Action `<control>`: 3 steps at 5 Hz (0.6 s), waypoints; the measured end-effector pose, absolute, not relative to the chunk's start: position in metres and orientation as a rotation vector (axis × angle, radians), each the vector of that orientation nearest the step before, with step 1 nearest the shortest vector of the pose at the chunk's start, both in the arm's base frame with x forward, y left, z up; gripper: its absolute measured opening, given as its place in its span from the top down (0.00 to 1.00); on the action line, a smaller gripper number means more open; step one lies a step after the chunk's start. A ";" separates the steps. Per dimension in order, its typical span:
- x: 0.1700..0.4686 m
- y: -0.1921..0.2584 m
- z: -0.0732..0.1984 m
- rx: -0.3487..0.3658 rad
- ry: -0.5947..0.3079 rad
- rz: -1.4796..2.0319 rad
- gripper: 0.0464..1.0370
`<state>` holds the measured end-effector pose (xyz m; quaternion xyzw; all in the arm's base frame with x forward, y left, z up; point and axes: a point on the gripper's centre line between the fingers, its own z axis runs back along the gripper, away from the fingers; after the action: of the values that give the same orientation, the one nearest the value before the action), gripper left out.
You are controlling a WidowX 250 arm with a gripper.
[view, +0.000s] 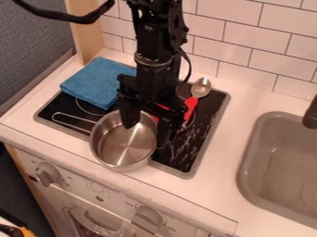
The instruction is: Pick the red spoon from the right burner and put above the blue cloth
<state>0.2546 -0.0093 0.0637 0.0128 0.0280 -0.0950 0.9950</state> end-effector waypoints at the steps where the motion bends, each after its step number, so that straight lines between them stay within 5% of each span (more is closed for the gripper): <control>1: 0.252 -0.010 0.056 0.018 0.085 -0.186 0.04; 3: 0.311 -0.016 0.080 -0.021 0.000 -0.188 0.04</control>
<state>0.3106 -0.0157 0.0802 -0.0103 0.0002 -0.0937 0.9955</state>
